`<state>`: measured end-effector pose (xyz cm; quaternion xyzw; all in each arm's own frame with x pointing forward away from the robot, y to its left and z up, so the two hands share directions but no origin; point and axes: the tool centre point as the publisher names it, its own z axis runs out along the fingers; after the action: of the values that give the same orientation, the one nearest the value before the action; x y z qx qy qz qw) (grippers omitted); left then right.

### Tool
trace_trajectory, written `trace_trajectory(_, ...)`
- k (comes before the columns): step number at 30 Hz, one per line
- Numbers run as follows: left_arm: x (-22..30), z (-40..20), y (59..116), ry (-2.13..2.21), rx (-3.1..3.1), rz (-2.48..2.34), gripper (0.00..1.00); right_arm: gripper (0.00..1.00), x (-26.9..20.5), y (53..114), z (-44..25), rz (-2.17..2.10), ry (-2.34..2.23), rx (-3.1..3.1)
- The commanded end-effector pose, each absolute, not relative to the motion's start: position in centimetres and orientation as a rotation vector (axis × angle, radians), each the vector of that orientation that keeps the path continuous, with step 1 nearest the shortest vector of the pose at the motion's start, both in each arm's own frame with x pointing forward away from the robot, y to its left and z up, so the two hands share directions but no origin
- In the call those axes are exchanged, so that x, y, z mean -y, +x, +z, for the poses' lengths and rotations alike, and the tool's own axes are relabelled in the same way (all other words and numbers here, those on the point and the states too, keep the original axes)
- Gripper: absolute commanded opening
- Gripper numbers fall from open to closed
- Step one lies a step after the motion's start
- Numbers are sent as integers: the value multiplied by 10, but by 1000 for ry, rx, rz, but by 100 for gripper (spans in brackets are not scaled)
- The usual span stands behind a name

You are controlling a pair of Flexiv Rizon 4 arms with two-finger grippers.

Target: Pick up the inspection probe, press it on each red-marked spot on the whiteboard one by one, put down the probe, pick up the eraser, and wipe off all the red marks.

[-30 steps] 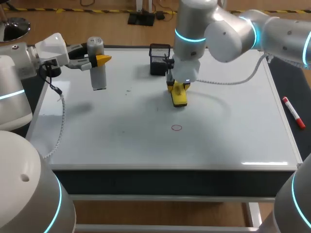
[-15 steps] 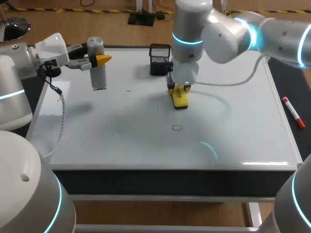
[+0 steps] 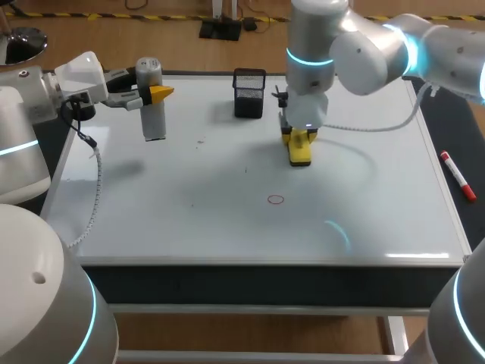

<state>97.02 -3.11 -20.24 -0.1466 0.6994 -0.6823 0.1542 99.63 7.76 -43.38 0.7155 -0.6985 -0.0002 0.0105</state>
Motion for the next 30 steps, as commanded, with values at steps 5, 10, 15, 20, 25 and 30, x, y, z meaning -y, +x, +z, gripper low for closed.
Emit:
trace_trajectory(5,31,-203,970,-418,-2000,-1957,0,0,-47,1003,-440,17,2204,2226)
trace_trajectory(10,31,-203,970,-418,-2000,-1957,0,0,-40,1013,-426,30,2172,2294)
trace_trajectory(15,31,-203,970,-418,-2000,-1957,0,0,-32,1024,-394,32,2187,2229)
trace_trajectory(20,31,-203,970,-418,-2000,-1957,0,0,-17,1045,-367,50,2210,2270)
trace_trajectory(25,31,-203,970,-418,-2000,-1957,0,0,2,1061,-354,-32,2153,2380)
trace_trajectory(30,31,-203,970,-418,-2000,-1957,0,0,24,1074,-357,-4,2081,2405)
